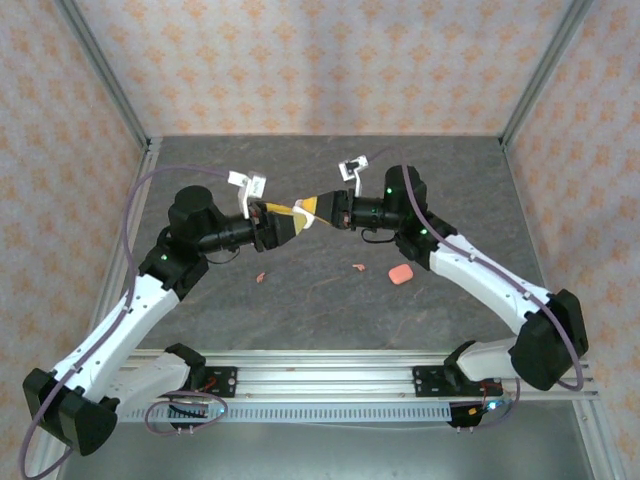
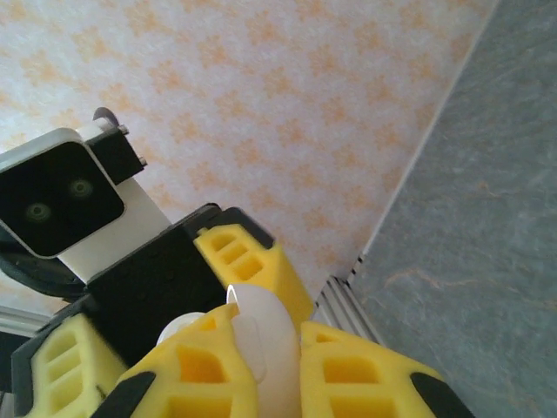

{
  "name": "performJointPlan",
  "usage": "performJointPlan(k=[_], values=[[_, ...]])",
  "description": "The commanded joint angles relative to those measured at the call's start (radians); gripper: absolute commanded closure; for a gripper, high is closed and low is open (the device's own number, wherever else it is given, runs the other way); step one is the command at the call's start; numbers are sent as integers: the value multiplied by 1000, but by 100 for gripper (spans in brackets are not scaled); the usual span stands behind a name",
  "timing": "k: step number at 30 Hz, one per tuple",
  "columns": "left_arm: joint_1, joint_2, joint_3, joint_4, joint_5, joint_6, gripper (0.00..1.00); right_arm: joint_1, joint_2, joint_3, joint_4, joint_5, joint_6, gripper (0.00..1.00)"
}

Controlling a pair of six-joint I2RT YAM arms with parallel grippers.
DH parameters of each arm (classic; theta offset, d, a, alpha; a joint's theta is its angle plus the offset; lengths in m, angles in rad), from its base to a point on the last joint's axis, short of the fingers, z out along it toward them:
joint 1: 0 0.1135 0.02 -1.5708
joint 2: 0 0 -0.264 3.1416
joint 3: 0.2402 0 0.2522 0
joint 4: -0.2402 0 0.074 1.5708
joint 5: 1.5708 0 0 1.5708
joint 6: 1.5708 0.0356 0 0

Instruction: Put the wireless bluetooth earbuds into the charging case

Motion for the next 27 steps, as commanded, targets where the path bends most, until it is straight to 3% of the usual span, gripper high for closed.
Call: performJointPlan(k=[1, 7, 11, 19, 27], values=[[-2, -38, 25, -80, -18, 69, 28, 3, -49, 151, -364, 2, -348, 100], [-1, -50, 66, -173, 18, 146, 25, 2, -12, 331, -735, 22, -695, 99], [-1, -95, 31, -81, 72, 179, 25, 1, 13, 395, -838, 2, -825, 98], [-16, -97, 19, 18, 162, 197, 28, 3, -4, 389, -777, -48, -861, 98], [-78, -25, 16, 82, 157, 174, 36, 3, -21, 343, -645, -90, -789, 98]])
